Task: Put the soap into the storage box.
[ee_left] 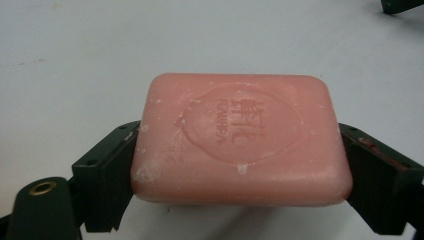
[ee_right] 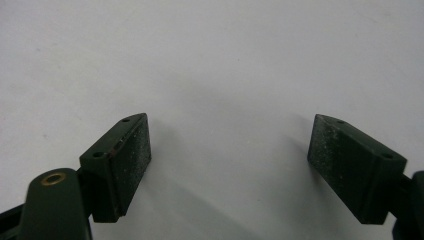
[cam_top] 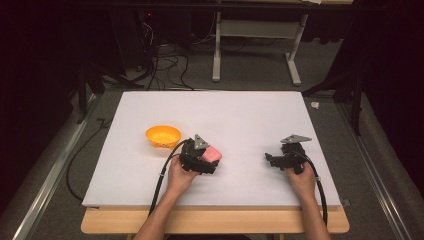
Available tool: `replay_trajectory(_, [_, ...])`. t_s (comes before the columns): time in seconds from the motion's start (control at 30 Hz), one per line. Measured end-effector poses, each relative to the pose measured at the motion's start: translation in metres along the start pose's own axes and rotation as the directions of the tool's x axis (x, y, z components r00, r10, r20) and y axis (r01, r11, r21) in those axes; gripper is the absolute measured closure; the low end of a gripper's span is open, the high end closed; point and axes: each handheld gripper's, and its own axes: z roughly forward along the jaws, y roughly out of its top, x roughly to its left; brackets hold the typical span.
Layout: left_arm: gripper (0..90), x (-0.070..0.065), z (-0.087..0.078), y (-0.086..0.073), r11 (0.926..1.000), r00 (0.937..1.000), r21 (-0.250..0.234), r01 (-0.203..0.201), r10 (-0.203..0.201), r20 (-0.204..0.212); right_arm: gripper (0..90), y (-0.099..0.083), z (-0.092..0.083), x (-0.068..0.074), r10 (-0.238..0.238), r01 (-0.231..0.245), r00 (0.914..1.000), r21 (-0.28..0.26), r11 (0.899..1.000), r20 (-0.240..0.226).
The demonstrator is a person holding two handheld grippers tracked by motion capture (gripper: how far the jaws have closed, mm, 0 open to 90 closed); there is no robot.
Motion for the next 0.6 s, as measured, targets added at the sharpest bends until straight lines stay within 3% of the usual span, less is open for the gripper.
replay_trajectory(0.27, [13.8, -0.001, -0.013, 0.0, 0.9998, 0.9998, -0.011, -0.014, 0.014, -0.011, 18.1, 0.0, 0.0, 0.0, 0.0, 0.0, 1.0, 0.0, 1.0, 0.001])
replay_trajectory(0.47, [13.8, 0.009, -0.024, -0.002, 0.9982, 0.9987, -0.032, 0.05, -0.051, -0.01, 18.1, 0.0, 0.0, 0.0, 0.0, 0.0, 1.0, 0.0, 1.0, 0.001])
replay_trajectory(0.6, [13.8, 0.011, -0.029, -0.003, 0.9971, 0.9981, -0.046, 0.06, -0.061, -0.007, 17.8, 0.0, 0.0, 0.0, 0.002, -0.002, 1.0, 0.001, 1.0, 0.002])
